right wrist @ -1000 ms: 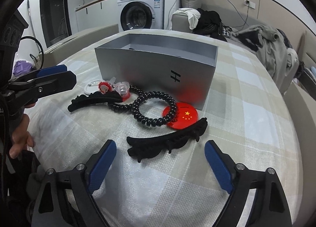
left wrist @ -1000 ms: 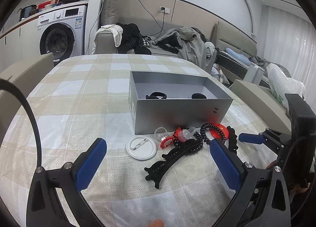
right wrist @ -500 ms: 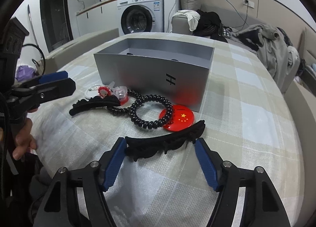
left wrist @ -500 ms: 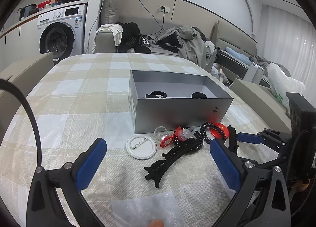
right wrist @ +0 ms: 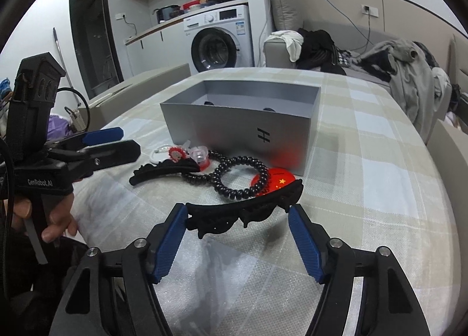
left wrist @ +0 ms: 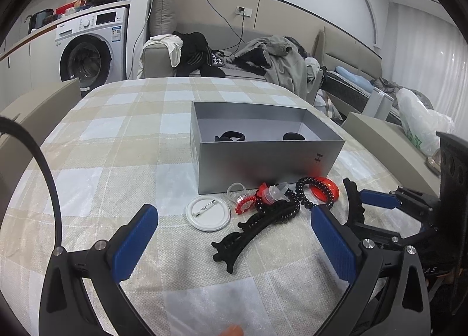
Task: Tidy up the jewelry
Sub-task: 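Grasp the long black claw clip with the right tool while the left tool grasps a black clip, then lift both held black clips and carry them over the gray box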
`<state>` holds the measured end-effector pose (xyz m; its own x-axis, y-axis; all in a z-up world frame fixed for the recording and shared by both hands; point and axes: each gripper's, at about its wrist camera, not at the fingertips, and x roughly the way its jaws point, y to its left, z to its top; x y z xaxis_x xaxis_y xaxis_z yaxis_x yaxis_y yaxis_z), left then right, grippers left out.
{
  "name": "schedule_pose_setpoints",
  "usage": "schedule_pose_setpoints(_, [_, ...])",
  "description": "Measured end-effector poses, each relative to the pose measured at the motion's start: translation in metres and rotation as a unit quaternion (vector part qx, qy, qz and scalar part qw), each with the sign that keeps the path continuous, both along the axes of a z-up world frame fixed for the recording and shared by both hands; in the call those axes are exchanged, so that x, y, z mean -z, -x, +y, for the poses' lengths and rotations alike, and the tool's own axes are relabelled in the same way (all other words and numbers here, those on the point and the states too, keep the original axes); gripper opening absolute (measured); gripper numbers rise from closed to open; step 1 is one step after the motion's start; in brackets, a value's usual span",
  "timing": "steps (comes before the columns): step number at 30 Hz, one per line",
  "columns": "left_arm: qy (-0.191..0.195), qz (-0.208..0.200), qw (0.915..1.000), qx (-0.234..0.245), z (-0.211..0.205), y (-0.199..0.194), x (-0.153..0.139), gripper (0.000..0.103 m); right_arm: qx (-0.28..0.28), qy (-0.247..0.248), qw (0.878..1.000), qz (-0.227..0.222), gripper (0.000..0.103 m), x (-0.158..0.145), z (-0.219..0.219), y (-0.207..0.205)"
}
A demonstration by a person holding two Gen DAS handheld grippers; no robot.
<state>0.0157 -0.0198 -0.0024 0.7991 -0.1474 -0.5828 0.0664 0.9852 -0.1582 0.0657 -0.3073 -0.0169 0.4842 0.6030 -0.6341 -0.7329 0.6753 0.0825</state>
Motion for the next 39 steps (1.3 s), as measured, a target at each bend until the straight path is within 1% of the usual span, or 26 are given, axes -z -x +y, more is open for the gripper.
schedule_pose_setpoints(2, [-0.004,0.011,0.9999,0.007,-0.004,0.000,0.002,0.102,0.002,-0.006,1.000,-0.002,0.071,-0.002,-0.001,0.000])
schedule_pose_setpoints(4, [0.003,0.018,0.9997,0.018,-0.005,0.000,0.003,0.102,0.005,-0.011,1.000,-0.001,0.071,-0.004,-0.005,-0.001])
schedule_pose_setpoints(8, [0.023,0.047,0.9983,0.027,-0.002,-0.005,0.009,0.101,0.011,-0.022,1.000,0.004,0.071,-0.005,-0.012,-0.003])
schedule_pose_setpoints(9, [0.027,0.051,0.9980,0.027,-0.002,-0.006,0.010,0.099,0.012,-0.026,1.000,0.005,0.071,-0.006,-0.013,-0.003])
schedule_pose_setpoints(10, [0.031,0.059,0.9974,0.029,0.000,-0.007,0.013,0.091,0.013,-0.029,0.999,0.007,0.071,-0.006,-0.015,-0.004])
schedule_pose_setpoints(11, [0.032,0.065,0.9968,0.032,0.000,-0.008,0.015,0.087,0.013,-0.032,0.999,0.009,0.071,-0.007,-0.016,-0.005])
schedule_pose_setpoints(13, [0.028,0.074,0.9963,0.033,-0.001,-0.009,0.019,0.068,0.015,-0.038,0.999,0.011,0.071,-0.008,-0.017,-0.006])
schedule_pose_setpoints(14, [0.024,0.076,0.9963,0.033,-0.002,-0.010,0.020,0.064,0.015,-0.040,0.999,0.012,0.071,-0.008,-0.017,-0.006])
schedule_pose_setpoints(15, [0.020,0.078,0.9962,0.033,-0.003,-0.010,0.021,0.057,0.015,-0.040,0.999,0.012,0.071,-0.008,-0.017,-0.006])
schedule_pose_setpoints(18, [-0.004,0.073,0.9968,0.034,-0.007,-0.006,0.020,0.047,0.014,-0.040,0.999,0.012,0.071,-0.007,-0.016,-0.005])
schedule_pose_setpoints(20, [-0.012,0.072,0.9968,0.033,-0.008,-0.004,0.021,0.037,0.012,-0.042,0.999,0.014,0.071,-0.007,-0.016,-0.005])
schedule_pose_setpoints(21, [-0.014,0.071,0.9968,0.033,-0.008,-0.004,0.021,0.029,0.011,-0.043,0.999,0.015,0.071,-0.007,-0.016,-0.005])
schedule_pose_setpoints(24, [-0.005,0.072,0.9966,0.041,-0.006,-0.001,0.021,0.026,0.010,-0.050,0.998,0.023,0.071,-0.007,-0.018,-0.006])
schedule_pose_setpoints(30, [-0.007,0.059,0.9967,0.056,-0.011,0.001,0.014,0.021,0.015,-0.061,0.998,0.030,0.071,-0.009,-0.023,-0.009])
schedule_pose_setpoints(33, [-0.009,0.046,0.9970,0.061,-0.012,0.003,0.010,0.020,0.019,-0.065,0.997,0.033,0.071,-0.010,-0.024,-0.010])
schedule_pose_setpoints(35, [-0.005,0.031,0.9973,0.067,-0.012,0.005,0.006,0.019,0.019,-0.067,0.997,0.033,0.071,-0.010,-0.025,-0.010])
schedule_pose_setpoints(39, [0.000,0.015,0.9975,0.070,-0.010,0.006,0.001,0.019,0.020,-0.070,0.997,0.032,0.071,-0.011,-0.025,-0.009])
